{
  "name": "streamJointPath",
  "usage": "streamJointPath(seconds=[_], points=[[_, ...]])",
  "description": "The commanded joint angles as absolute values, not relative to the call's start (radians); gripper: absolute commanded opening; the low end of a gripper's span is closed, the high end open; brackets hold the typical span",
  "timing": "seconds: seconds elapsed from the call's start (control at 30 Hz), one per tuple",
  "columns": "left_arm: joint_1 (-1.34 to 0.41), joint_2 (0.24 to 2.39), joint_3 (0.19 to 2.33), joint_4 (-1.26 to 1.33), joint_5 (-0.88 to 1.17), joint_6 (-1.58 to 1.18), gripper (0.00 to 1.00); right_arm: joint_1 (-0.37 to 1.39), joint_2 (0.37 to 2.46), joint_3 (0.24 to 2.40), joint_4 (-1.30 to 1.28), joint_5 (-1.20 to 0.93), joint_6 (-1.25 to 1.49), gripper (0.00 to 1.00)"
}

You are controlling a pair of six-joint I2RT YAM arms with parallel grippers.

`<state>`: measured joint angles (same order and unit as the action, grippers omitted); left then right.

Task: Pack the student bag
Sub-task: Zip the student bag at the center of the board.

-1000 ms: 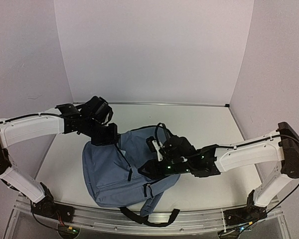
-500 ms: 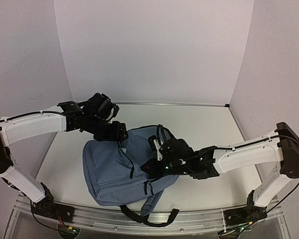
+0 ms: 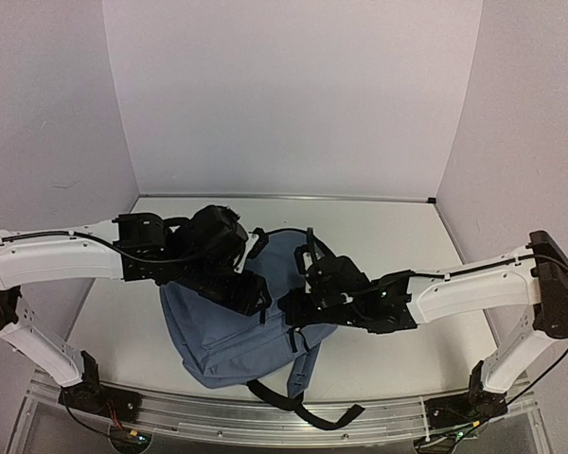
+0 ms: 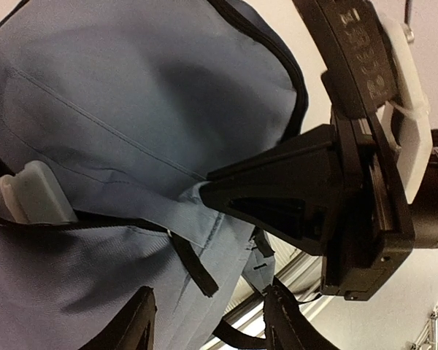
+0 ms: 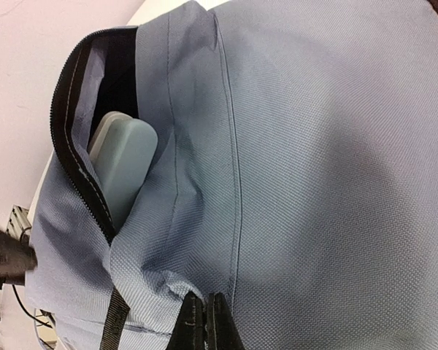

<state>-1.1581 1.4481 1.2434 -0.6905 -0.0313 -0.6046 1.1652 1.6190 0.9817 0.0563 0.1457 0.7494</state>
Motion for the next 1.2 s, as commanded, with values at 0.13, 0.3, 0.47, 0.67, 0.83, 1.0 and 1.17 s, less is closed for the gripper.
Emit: streamJointPath(seconds=[0.13,0.3,0.47,0.67,0.83,1.0,1.17], points=[[-1.202,1.506,1.252,-0.702,-0.117,-0.718,0.48,1.147,1.594,1.037,0.072,0.222,0.779,0.00],[-1.203,1.527,1.255,-0.666,-0.128,-0.707,0.48,1.148,1.577,1.025,0.072,0.222,0.786,0.00],[-1.204,1.566,1.265,-0.663,-0.119,-0.706,0.41,1.147,1.561,1.015,0.072,0.229,0.792,0.00],[-1.204,1.587,1.251,-0.677,-0.140,-0.734,0.39,1.148,1.551,1.012,0.072,0.238,0.795,0.00],[-1.207,1.617,1.267,-0.726,-0.188,-0.744,0.35,1.147,1.551,1.017,0.072,0.240,0.795,0.00],[-1.210,1.645,1.289,-0.765,-0.221,-0.744,0.18,1.148,1.542,1.014,0.072,0.248,0.795,0.00],[-1.213,1.646,1.287,-0.759,-0.234,-0.749,0.02,1.148,1.536,1.007,0.072,0.255,0.798,0.00]])
